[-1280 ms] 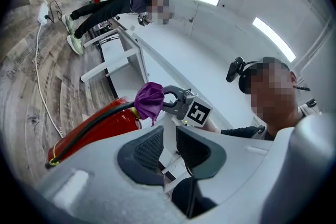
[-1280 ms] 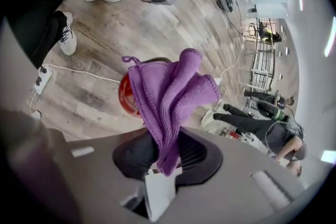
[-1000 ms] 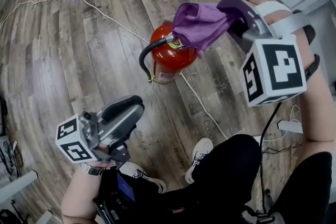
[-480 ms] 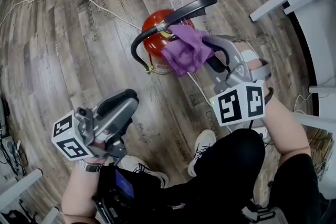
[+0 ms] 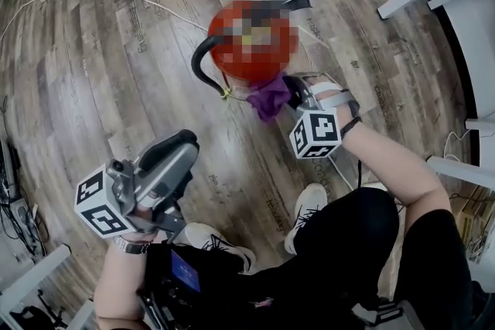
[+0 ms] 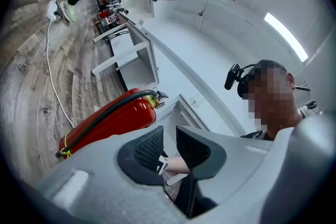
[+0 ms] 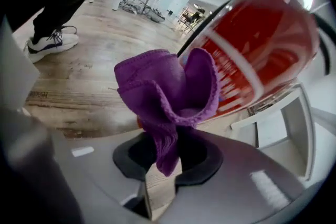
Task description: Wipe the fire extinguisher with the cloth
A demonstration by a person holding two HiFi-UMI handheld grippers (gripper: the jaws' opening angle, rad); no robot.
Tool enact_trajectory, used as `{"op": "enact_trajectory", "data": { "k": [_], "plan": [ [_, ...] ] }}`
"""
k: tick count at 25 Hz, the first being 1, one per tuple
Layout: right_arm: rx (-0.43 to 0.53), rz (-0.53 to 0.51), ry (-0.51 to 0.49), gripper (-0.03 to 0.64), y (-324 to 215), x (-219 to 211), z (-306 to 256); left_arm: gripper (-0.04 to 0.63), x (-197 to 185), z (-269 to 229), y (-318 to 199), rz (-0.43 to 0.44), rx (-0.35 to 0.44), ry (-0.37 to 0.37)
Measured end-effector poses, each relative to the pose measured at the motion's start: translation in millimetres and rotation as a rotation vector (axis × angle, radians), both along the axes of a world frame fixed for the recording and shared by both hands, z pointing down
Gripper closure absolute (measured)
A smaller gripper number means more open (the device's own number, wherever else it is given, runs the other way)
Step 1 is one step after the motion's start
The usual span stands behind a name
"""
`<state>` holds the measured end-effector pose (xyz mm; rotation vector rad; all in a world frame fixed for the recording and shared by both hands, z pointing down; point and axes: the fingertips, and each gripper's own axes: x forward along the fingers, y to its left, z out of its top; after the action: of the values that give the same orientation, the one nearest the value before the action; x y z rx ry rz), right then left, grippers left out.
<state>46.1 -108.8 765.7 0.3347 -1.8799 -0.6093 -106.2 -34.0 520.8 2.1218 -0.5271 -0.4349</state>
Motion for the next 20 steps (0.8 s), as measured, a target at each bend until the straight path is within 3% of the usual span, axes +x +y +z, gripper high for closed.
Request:
{"op": "enact_trajectory", "data": {
  "k": [6, 10, 17, 20],
  "plan": [
    [-0.127, -0.059, 0.202, 0.529, 9.1, 4.7, 126.8, 0.526, -23.2, 14.0, 5.8, -0.052, -0.048, -0.038],
    [-0.197, -0.023, 0.250, 0.529, 13.2, 4.3, 175.1, 0.526, -38.1, 13.5, 12.0, -0.086, -0.060, -0.046],
    [-0.270, 0.052, 0.220, 0.529, 17.3, 4.2, 183.2, 0.526, -52.7, 8.8, 13.1, -0.115, -0.048, -0.031],
    [-0.322, 0.140, 0.120, 0.531, 22.6, 3.9, 160.1, 0.526, -48.8, 8.4, 10.8, -0.112, -0.053, -0.012]
  ]
}}
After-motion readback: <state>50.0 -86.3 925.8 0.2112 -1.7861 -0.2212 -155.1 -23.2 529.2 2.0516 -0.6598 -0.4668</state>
